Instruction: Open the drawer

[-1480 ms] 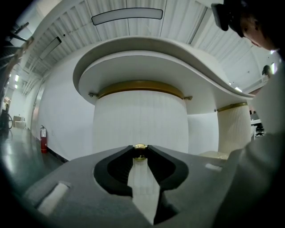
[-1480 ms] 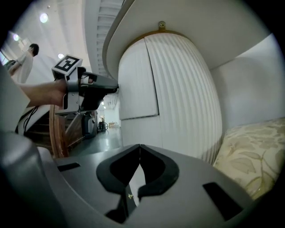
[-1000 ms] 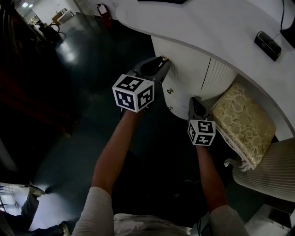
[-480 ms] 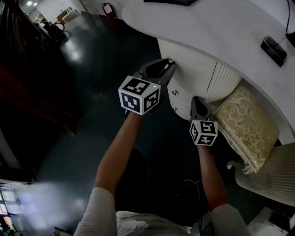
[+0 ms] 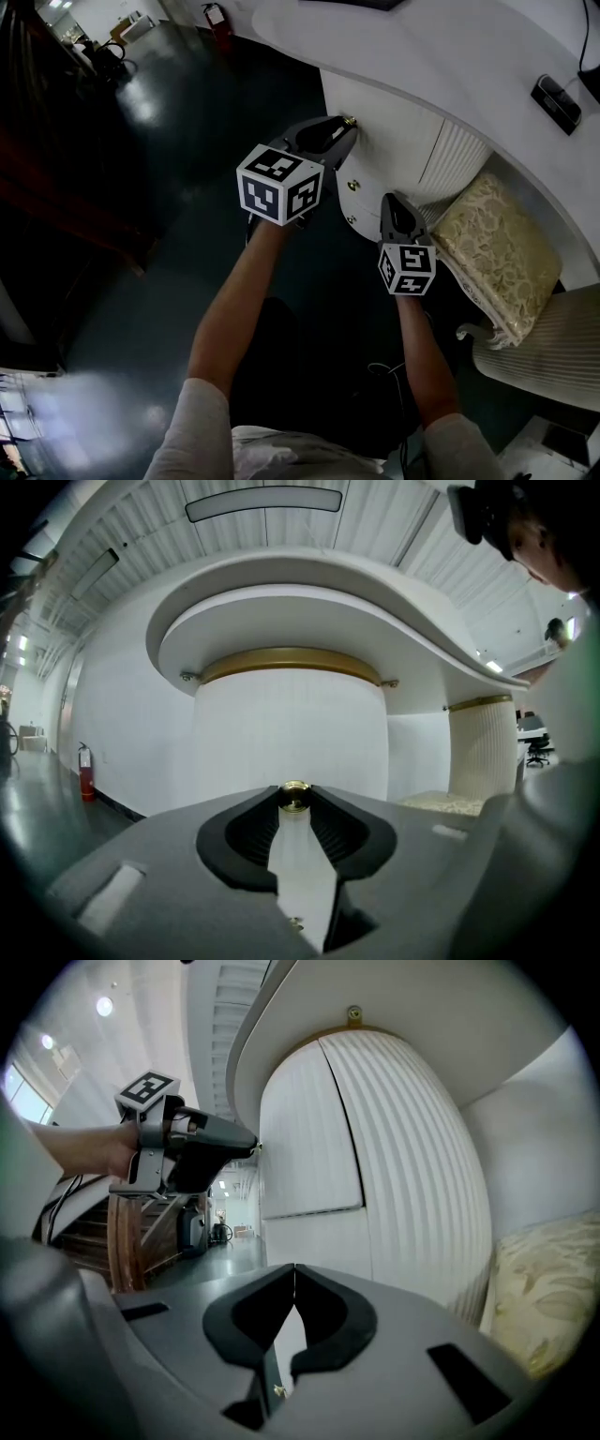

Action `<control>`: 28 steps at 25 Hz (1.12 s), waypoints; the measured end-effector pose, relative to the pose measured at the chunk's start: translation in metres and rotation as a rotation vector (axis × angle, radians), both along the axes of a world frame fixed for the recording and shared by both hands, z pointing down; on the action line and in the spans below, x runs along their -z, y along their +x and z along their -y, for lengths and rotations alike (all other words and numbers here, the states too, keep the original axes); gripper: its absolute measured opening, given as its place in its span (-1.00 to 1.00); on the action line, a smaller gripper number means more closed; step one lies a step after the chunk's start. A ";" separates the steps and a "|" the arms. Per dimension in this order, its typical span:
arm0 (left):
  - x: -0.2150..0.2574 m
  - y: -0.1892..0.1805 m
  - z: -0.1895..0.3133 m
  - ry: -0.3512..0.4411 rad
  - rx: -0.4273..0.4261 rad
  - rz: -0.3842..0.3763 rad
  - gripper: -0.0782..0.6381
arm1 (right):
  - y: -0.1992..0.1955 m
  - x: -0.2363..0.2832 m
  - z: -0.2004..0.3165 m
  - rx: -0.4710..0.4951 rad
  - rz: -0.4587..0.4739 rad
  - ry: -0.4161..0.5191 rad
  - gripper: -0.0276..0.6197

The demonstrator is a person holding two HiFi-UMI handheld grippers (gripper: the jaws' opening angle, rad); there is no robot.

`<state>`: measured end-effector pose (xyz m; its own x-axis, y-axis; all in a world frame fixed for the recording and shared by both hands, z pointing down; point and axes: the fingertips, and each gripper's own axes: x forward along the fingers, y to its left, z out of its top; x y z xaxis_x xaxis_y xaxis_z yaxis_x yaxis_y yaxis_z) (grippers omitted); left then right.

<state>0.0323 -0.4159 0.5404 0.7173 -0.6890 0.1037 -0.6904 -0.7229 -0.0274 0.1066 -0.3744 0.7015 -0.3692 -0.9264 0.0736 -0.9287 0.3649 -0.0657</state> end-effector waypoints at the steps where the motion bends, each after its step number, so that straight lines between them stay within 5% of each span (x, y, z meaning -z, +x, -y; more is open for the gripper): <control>1: 0.000 -0.001 -0.001 -0.001 -0.005 0.001 -0.49 | 0.002 -0.001 -0.001 -0.004 -0.005 -0.003 -0.87; 3: 0.005 -0.011 -0.006 0.024 -0.004 -0.023 -0.50 | 0.006 -0.002 -0.002 -0.013 -0.002 -0.006 -0.87; 4: 0.009 -0.024 -0.009 0.046 0.005 -0.045 -0.77 | 0.007 -0.002 -0.002 -0.017 0.004 -0.007 -0.87; 8: 0.012 -0.066 -0.017 0.080 0.042 -0.033 -0.77 | -0.008 0.001 0.000 0.024 -0.040 0.003 -0.87; 11: 0.012 -0.050 -0.023 0.082 0.013 -0.018 -0.77 | -0.020 0.005 -0.014 0.052 -0.086 0.039 -0.87; 14: 0.014 -0.026 -0.018 0.106 -0.003 0.014 -0.77 | -0.027 0.006 -0.014 0.072 0.035 -0.009 -0.87; 16: 0.008 -0.015 -0.014 0.100 -0.007 0.026 -0.76 | -0.024 0.013 -0.016 0.082 0.030 0.017 -0.87; 22: 0.001 -0.004 -0.002 0.078 0.002 0.051 -0.39 | 0.003 0.013 -0.020 0.047 0.029 0.023 -0.87; 28: 0.008 0.005 0.004 0.105 0.003 0.037 -0.46 | 0.003 0.014 -0.019 0.048 0.038 0.023 -0.87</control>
<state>0.0378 -0.4197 0.5321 0.7124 -0.6994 0.0574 -0.6895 -0.7128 -0.1286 0.1097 -0.3556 0.6878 -0.4158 -0.9087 0.0377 -0.9069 0.4112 -0.0918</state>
